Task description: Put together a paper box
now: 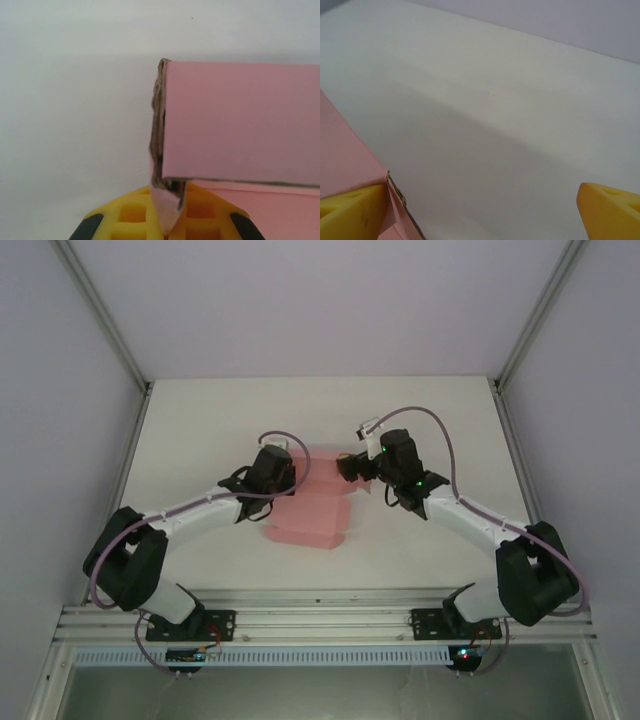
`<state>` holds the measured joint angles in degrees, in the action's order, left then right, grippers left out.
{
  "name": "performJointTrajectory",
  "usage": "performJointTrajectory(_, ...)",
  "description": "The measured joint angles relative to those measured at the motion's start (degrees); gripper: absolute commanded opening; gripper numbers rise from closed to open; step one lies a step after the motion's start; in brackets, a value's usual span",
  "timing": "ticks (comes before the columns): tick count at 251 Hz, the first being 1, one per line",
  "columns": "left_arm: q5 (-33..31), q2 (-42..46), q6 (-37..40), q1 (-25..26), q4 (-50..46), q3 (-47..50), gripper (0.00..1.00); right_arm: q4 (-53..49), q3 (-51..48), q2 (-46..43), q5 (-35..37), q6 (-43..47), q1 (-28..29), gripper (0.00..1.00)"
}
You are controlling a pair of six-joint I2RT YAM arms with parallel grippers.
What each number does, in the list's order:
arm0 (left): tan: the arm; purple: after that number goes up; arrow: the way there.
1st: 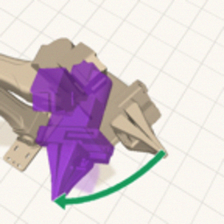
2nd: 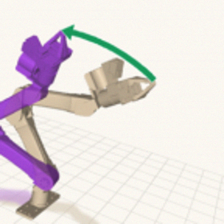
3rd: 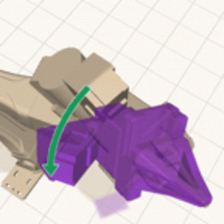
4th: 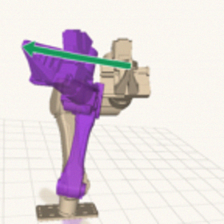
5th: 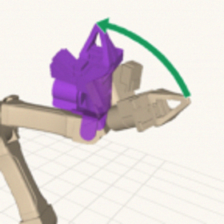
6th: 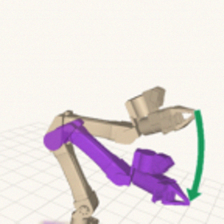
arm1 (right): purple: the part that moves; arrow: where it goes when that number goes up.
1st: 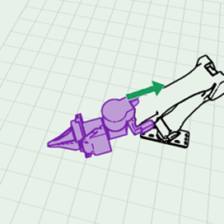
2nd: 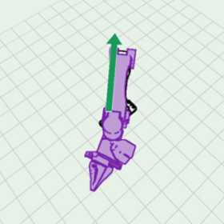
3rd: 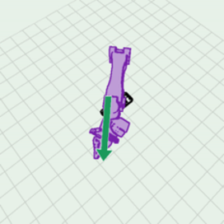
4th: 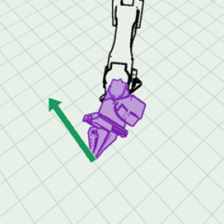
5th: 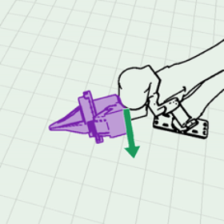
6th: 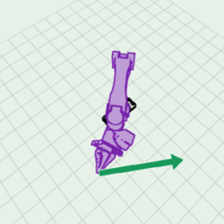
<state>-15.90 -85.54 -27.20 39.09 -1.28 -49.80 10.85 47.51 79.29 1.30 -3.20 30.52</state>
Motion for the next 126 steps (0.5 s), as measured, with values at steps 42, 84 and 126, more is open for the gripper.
performJointTrajectory(42,1.55,0.00,-3.02,-0.07,1.20,0.52,0.00,7.80,-6.19,-0.96,2.32,-11.13,0.39,0.99)
performJointTrajectory(84,2.49,1.27,-5.42,-0.61,2.82,1.92,0.00,6.08,-8.48,-6.73,4.59,-15.72,0.20,0.99)
performJointTrajectory(126,2.60,4.17,-7.26,-2.69,4.17,5.16,0.00,-3.43,-7.10,-14.01,6.47,-16.46,-0.28,0.99)
